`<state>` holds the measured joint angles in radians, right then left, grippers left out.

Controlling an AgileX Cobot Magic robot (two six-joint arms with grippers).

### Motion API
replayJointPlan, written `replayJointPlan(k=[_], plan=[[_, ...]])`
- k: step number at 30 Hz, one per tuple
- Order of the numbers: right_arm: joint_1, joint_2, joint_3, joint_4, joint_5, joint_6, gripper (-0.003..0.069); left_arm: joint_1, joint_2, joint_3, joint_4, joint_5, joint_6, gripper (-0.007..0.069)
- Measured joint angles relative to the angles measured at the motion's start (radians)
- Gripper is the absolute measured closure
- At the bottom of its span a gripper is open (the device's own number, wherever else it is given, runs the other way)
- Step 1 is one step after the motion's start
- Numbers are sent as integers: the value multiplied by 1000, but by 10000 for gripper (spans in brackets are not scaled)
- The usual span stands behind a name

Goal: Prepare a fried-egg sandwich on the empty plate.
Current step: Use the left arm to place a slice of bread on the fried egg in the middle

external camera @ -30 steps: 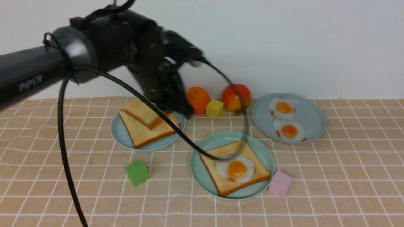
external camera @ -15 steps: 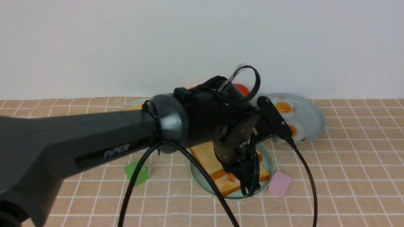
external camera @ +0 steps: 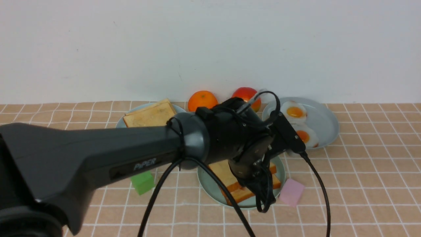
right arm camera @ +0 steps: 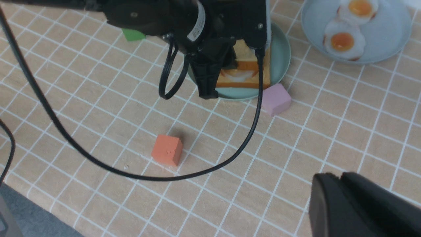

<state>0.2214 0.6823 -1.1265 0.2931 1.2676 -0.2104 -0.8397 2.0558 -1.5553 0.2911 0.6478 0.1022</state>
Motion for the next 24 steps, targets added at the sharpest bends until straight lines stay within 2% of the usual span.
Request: replayJointPlan(k=[9, 14, 20, 24], plan=[[0, 0, 6, 2, 0, 0, 585, 1, 15, 0, 1, -19, -23, 571], [0, 0, 6, 2, 0, 0, 582, 1, 15, 0, 1, -21, -23, 519], [0, 0, 6, 2, 0, 0, 580, 1, 8, 0, -9, -23, -23, 326], [0, 0, 6, 2, 0, 0, 576, 1, -33, 0, -41, -15, -25, 253]])
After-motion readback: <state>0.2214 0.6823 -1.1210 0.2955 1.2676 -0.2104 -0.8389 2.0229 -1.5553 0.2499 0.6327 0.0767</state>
